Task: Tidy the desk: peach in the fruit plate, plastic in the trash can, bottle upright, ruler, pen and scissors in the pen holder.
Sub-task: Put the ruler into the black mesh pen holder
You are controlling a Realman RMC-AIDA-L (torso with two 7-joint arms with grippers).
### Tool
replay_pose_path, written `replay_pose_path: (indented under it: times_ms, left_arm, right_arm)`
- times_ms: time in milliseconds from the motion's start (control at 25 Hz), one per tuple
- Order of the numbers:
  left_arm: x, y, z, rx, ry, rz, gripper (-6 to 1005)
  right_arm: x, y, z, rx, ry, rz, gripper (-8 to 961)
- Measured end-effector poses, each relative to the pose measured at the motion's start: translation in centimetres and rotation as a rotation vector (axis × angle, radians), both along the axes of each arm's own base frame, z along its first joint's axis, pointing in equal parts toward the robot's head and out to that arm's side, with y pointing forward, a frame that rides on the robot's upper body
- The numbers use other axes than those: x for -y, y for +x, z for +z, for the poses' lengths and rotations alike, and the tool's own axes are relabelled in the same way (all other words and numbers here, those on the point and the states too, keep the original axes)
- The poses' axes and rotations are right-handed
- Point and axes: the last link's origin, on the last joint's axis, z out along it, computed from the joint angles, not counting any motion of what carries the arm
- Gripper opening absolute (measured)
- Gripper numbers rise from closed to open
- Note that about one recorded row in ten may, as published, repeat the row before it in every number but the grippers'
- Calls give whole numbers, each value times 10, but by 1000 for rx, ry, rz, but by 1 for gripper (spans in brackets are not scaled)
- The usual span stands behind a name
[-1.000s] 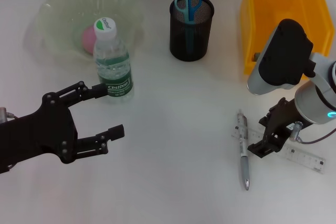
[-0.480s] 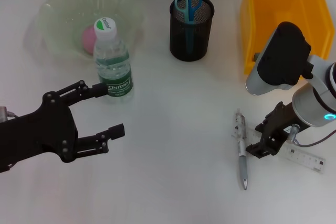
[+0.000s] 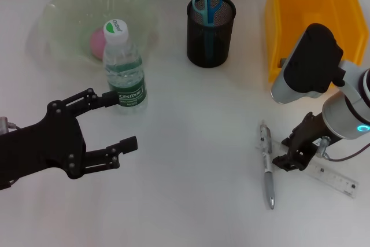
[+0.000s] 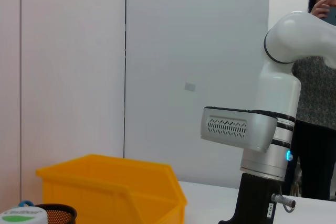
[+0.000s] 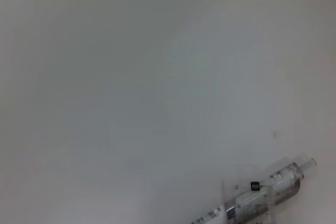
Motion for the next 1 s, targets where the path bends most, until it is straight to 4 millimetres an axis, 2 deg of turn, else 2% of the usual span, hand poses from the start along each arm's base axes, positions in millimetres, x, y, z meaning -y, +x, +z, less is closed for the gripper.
replay_pose_path:
  times_ms: [40,240,360,440,640,800,840,880,960,1000]
  left_arm:
    - [0,0,0,0,0,0,847]
    - [0,0,0,0,0,-1,847]
    - [0,0,0,0,0,-1,847]
    - [0,0,0,1,-1,-2,847]
    - [0,1,0,3,-2,-3,847]
    - [0,1,0,5,-2,-2,847]
    - [1,0,0,5,-2,-1,847]
    - [1,0,0,5,-2,-1,847]
    - [0,1,0,5,-1,-1,847]
    - [0,1,0,5,-1,-1,847]
  right_arm:
    - [0,0,0,1,0,0,519]
    - [0,-2,1,-4,9,1,382]
    - [-1,-6,5,-13,23,9,381]
    - [-3,-11,13,-27,49,16,381]
    - [-12,-31,49,-104,192,25,381]
    - [-16,-57,75,-285,337,88,380]
    - [-22,-68,83,-406,413,129,380]
    - [-22,-68,83,-406,413,129,380]
    - [-33,-77,87,-564,497,202,380]
    - [-33,-77,87,-564,497,202,380]
